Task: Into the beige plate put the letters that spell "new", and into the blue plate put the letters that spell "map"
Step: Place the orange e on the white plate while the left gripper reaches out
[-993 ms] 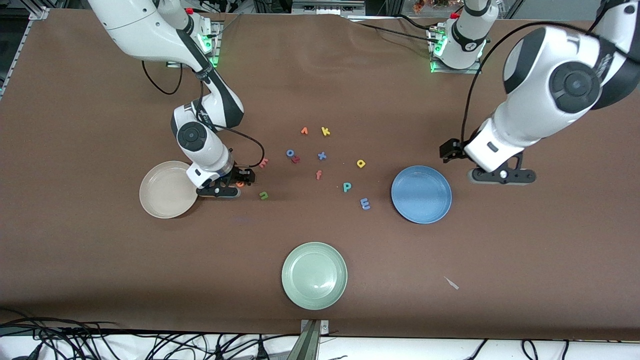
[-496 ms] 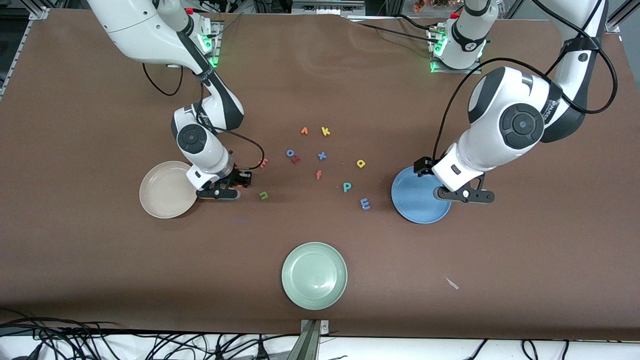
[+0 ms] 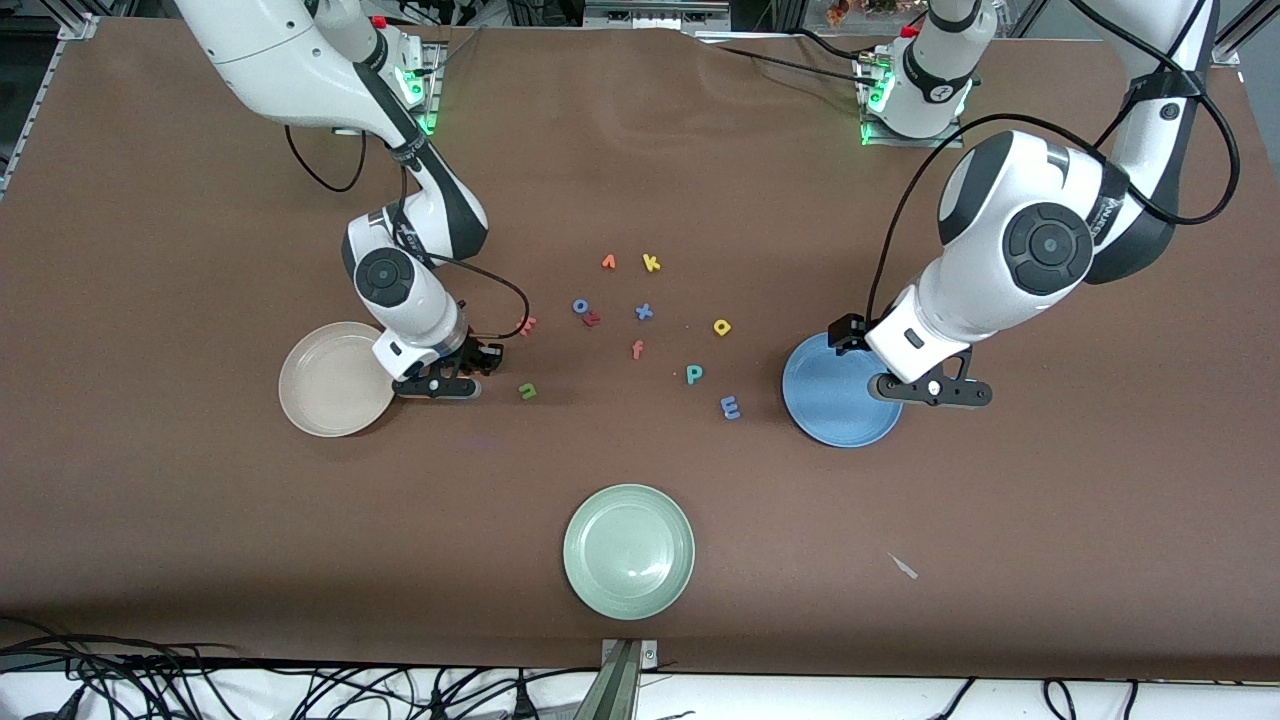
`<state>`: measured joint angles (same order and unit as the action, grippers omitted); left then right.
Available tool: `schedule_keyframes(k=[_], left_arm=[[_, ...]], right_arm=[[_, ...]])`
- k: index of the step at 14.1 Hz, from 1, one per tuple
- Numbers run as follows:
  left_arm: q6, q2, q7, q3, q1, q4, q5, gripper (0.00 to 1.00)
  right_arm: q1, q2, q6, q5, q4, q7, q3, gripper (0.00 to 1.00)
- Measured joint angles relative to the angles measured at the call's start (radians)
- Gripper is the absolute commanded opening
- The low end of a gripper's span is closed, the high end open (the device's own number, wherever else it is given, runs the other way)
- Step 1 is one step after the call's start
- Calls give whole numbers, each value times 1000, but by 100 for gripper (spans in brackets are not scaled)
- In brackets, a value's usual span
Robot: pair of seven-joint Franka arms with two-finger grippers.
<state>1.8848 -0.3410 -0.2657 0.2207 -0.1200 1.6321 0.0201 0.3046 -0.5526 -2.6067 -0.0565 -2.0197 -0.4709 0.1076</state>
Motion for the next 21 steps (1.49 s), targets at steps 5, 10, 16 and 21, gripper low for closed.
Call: schedule_keyframes(k=[5,10,16,21], left_arm=[[24,-9,0,2,-5,0,0,100],[79,-66,1,2,-28,0,0,100],[81,-75,2,3,-40,0,0,100],[89,-81,2,3,-47,0,0,100]], right_arm=[[-1,0,246,0,130,21,-16,23],[-6,33,399,0,185,274,-144,27],[-61,21,410,2,184,459,-209,100],[-31,21,410,47,223,324,-161,100]])
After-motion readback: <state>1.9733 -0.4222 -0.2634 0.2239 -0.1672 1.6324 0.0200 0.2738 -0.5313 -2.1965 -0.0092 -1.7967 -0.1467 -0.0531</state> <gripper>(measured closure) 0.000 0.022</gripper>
